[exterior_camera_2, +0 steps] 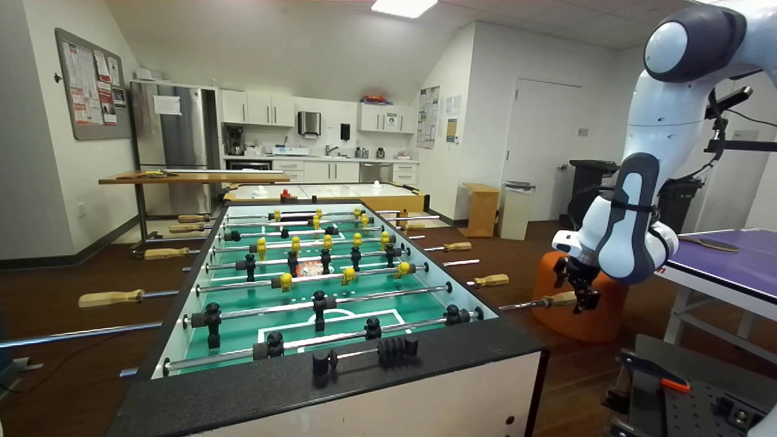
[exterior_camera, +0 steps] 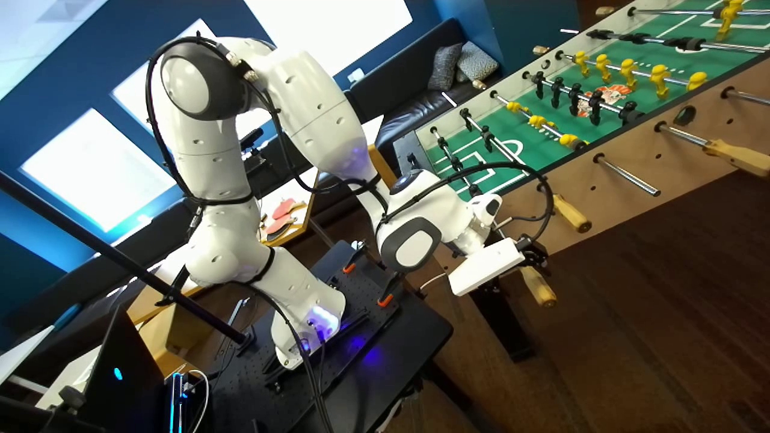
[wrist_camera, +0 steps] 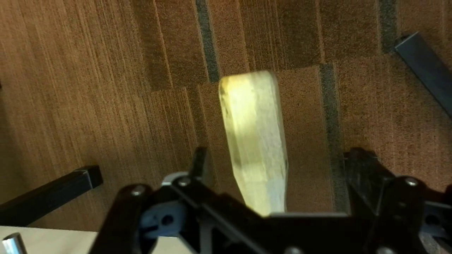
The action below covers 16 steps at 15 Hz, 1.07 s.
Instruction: Pull the black rod to the right and rotate it
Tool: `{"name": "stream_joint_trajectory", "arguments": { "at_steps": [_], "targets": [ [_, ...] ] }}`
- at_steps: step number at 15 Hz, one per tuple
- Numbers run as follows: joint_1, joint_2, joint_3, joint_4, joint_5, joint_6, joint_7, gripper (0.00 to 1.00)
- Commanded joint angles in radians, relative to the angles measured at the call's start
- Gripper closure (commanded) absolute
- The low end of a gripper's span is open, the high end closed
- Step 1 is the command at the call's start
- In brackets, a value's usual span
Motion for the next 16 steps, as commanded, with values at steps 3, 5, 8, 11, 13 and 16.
{"name": "stream_joint_trajectory", "arguments": {
  "at_steps": [3,5,8,11,13,16],
  "targets": [
    [0.014,0.025,-0.017,0.031,0.013,-0.001,0.006,0.31],
    [0.015,0.033,-0.016,0.038,0.012,-0.001,0.006,0.47],
    [0.021,0.048,-0.018,0.053,0.014,-0.001,0.006,0.69],
    [0.038,0.043,-0.036,0.042,0.018,-0.004,-0.013,0.81],
    [0.035,0.012,-0.042,0.024,-0.001,-0.031,-0.025,0.81],
    [-0.04,-0.06,0.013,0.04,-0.077,-0.169,-0.043,0.81]
  ]
}}
